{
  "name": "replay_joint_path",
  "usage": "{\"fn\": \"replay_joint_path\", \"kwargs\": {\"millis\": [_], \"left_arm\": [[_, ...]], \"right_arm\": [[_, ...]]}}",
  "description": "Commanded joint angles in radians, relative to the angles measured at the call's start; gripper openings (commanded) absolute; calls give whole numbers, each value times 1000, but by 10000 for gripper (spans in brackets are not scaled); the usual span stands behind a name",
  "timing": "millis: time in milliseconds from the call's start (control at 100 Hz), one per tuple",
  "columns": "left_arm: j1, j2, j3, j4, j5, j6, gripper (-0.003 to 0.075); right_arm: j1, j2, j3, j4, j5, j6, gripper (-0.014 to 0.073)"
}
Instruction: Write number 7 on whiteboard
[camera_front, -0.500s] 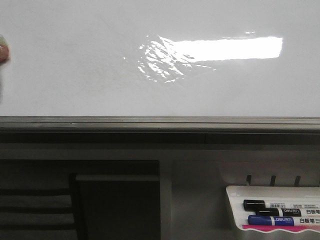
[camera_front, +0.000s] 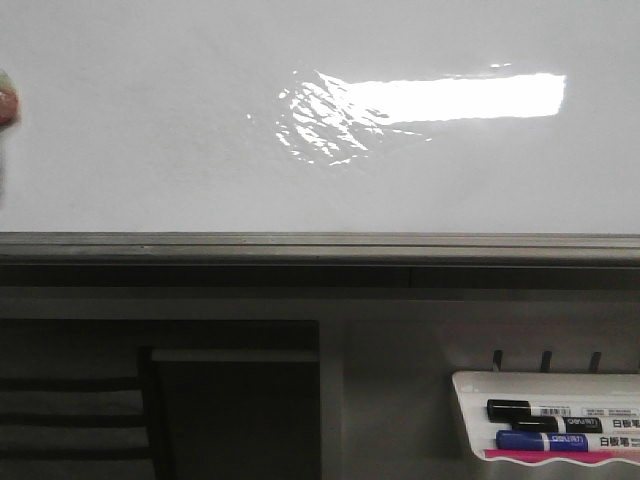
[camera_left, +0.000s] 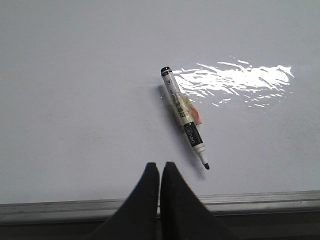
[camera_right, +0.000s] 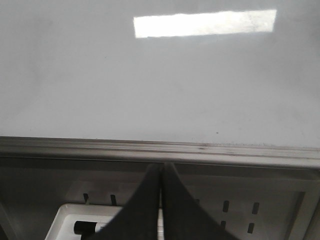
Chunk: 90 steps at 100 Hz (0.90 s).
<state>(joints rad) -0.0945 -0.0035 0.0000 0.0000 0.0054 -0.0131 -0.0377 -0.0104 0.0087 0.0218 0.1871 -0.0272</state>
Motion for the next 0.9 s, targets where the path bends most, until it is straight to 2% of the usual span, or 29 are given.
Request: {"fn": "replay_joint_path", "kwargs": {"millis": [0,500,640,890], "left_arm": [[0,-31,34,0,-73,-5,-20],[0,-31,34,0,-75,-5,-20],[0,-31,34,-45,-75,-5,-20],[0,-31,34,-59,-85,-5,-20]], "right_arm": [[-5,-19,31,3,-74,2,-71],[-5,-19,31,3,-78,2,-71],[-5,-19,31,3,-78,2,-71],[-5,-19,29,3,-160,2,-71]]}}
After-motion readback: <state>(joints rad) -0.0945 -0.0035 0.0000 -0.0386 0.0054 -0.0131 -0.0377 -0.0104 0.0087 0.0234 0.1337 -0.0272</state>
